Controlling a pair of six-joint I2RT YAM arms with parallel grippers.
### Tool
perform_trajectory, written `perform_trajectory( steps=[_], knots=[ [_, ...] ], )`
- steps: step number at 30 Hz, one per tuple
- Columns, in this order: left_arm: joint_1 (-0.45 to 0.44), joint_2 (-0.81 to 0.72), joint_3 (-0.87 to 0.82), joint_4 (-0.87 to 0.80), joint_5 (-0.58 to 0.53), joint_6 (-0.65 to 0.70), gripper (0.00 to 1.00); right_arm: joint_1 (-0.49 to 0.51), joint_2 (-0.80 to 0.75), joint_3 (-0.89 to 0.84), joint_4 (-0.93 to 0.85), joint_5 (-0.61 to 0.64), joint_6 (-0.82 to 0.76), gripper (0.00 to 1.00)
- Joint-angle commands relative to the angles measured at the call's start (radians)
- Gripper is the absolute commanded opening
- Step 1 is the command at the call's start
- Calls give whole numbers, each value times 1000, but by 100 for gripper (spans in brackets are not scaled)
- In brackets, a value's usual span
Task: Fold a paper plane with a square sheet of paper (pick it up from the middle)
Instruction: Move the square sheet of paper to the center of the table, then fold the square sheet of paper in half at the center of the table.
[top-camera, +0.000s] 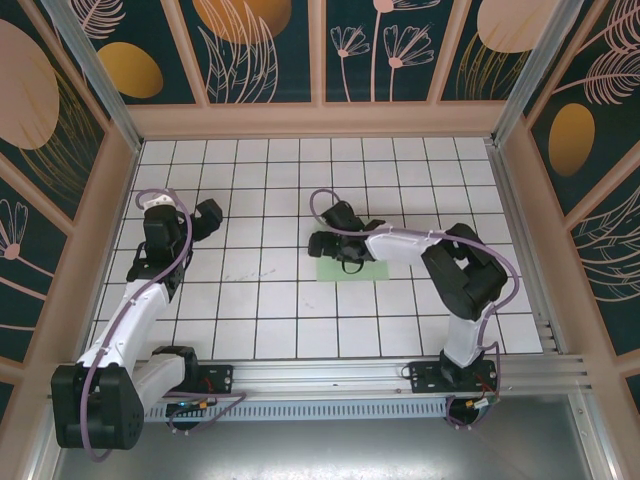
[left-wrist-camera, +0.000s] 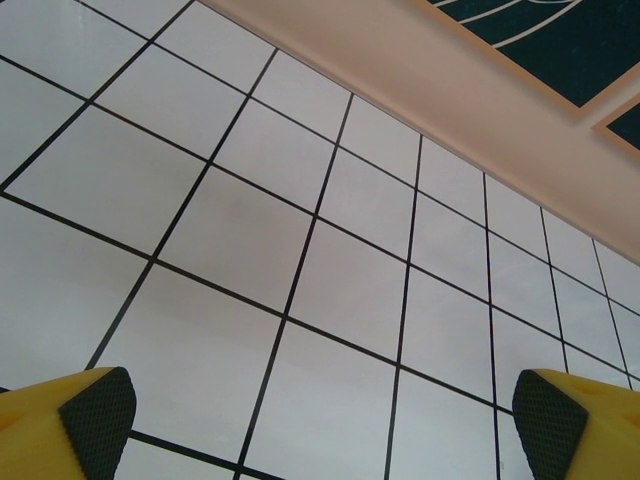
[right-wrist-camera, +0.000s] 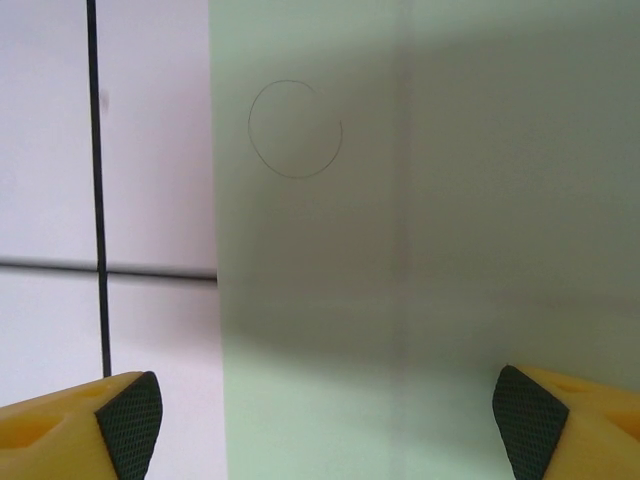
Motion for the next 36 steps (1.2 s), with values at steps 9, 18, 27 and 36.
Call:
perform_trajectory(
  steps=[9, 18, 27, 36],
  knots=[
    [7, 14, 11, 0, 36, -5, 99, -70, -51, 52, -290, 147, -45, 99],
    [7, 45, 20, -6, 46, -5, 99, -75, 21, 103, -296, 150, -86, 99],
    [7, 69, 27, -16, 46, -2, 99, -75, 78, 77, -294, 149, -81, 98],
    [7, 75, 31, -23, 51, -3, 99, -72, 107, 11, -273, 161, -67, 88]
  ],
)
